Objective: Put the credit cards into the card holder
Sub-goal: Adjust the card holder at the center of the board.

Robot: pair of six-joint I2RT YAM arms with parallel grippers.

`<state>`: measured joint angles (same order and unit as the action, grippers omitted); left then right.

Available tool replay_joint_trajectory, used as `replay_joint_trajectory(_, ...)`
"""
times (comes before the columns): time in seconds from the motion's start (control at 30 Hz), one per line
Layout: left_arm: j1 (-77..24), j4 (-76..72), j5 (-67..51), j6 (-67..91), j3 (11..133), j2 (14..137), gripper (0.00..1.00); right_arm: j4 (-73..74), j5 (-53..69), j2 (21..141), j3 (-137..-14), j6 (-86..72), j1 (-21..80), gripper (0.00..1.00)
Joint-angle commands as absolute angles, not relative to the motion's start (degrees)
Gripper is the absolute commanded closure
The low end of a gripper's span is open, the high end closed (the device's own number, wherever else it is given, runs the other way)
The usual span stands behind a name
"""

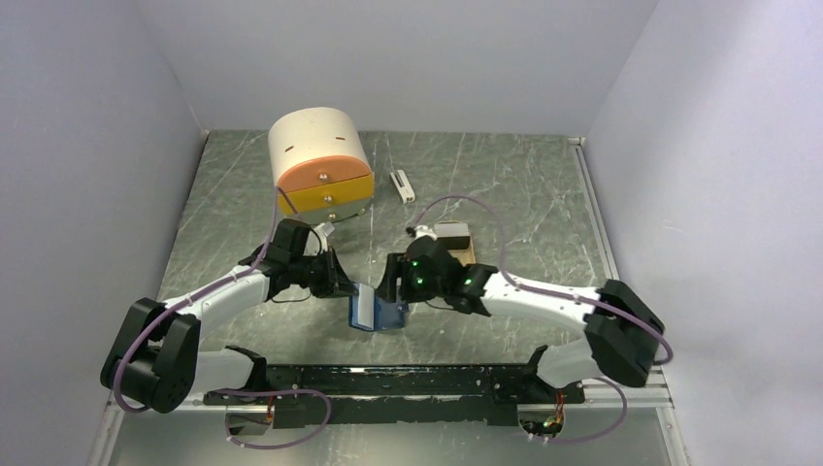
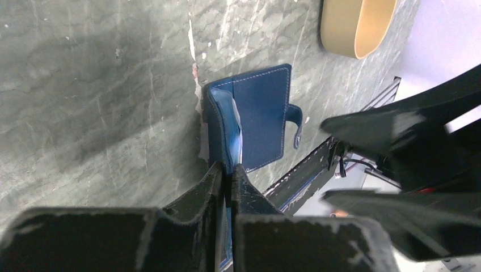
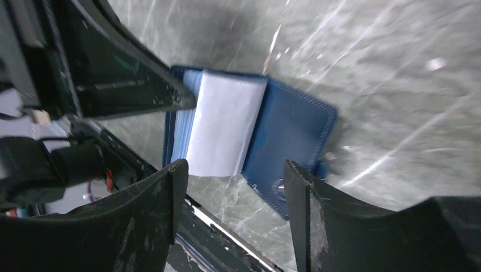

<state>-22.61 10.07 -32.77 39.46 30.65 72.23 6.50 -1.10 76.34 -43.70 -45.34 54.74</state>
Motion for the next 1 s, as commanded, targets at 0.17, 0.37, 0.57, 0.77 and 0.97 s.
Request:
replay_joint_trajectory(0.17,-23.19,9.38,-31.43,40.17,31.46,70.26,0.91,-0.93,0.6,86.51,-47.01,-47.72,62.25,0.31)
replay_joint_trajectory(0.37,-23.28,9.58,-31.33,40.61,31.06,69.53,0.91,-2.13,0.44,89.77,-47.75,-47.79,62.44,0.31)
replay_joint_trajectory(0.57,-23.27,9.99,-31.21,40.18,31.02,69.84,0.91,-1.58,-0.29,92.11,-48.78,-47.49,62.48,0.33)
replay_joint_trajectory(0.77,-23.37,12.29,-29.4,37.59,31.77,70.46,0.91,5.01,-6.3,91.84,-48.99,-46.38,62.32,0.4)
replay_joint_trajectory(0.97,-23.38,14.96,-26.94,35.4,32.92,71.21,0.91,8.45,-9.57,89.32,-47.82,-45.36,62.21,0.39)
